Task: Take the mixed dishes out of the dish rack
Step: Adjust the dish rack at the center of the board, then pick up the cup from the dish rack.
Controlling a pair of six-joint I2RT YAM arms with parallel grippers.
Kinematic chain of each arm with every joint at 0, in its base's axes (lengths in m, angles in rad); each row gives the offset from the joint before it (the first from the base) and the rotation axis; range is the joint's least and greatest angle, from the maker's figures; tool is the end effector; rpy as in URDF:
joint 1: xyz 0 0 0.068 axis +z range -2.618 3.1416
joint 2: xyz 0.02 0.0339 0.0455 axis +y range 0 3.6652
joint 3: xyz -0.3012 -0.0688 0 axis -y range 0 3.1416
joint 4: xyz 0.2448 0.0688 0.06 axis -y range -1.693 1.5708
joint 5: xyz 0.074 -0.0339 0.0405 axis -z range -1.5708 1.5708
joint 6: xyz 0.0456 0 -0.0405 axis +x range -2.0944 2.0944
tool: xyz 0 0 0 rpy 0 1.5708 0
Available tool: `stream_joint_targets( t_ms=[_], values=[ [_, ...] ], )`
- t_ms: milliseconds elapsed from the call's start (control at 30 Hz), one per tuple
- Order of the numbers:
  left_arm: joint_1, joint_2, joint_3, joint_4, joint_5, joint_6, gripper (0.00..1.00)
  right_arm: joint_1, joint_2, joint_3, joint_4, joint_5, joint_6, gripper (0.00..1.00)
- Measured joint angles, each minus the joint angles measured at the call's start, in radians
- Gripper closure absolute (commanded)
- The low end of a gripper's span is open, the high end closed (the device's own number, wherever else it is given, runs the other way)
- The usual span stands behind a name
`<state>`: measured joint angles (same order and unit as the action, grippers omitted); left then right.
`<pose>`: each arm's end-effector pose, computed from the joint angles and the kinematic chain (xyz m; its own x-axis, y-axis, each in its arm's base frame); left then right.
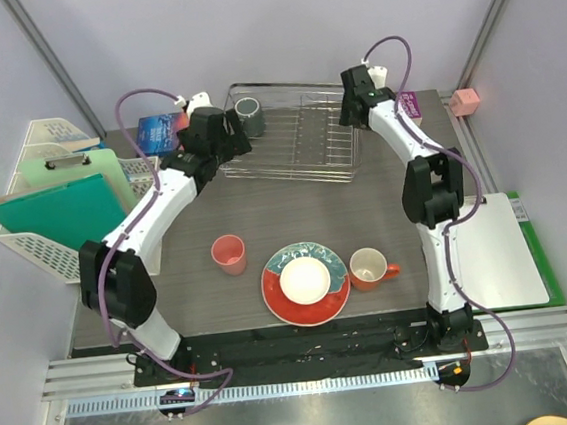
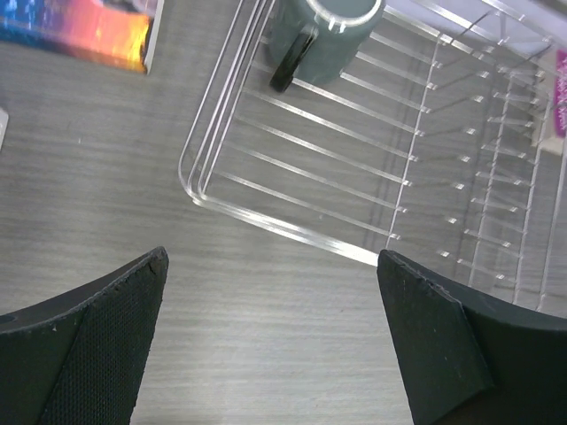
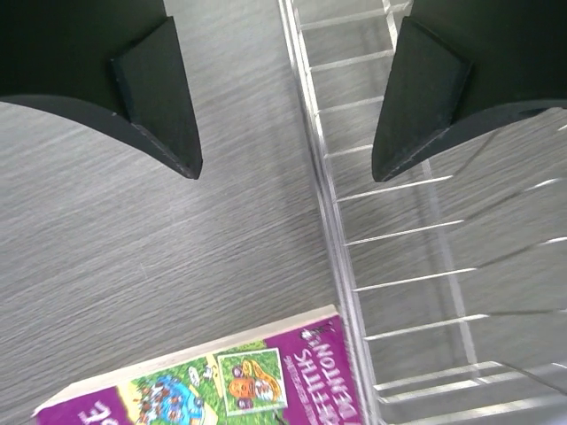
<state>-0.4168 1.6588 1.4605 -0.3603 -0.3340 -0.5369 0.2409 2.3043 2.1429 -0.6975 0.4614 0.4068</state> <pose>0.3696 -0.1473 0.3621 -0.4820 -0.3150 -0.8175 -0.1377 0.9488 -0.2844 0.5369 0.1110 0.2702 -0.6480 0.2056 -0.7333 0.3541 0.9338 -0.0511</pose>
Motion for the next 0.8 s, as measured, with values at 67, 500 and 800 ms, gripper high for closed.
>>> stream_joint_targets(
  t_ms=[67,500,800],
  values=[
    [0.005,0.019,0.048,-0.016,0.002,0.006,0.00,0.003,-0.042,0.000,-0.013,-0.007,0.010,0.16],
    [0.136,0.458,0.573,-0.067,0.116,0.207,0.17,0.069,-0.907,-0.690,0.335,-0.266,0.160,0.22],
    [0.129,0.655,0.665,-0.023,0.223,0.365,0.25,0.100,-1.098,-1.015,0.552,-0.348,0.206,0.23]
  ],
)
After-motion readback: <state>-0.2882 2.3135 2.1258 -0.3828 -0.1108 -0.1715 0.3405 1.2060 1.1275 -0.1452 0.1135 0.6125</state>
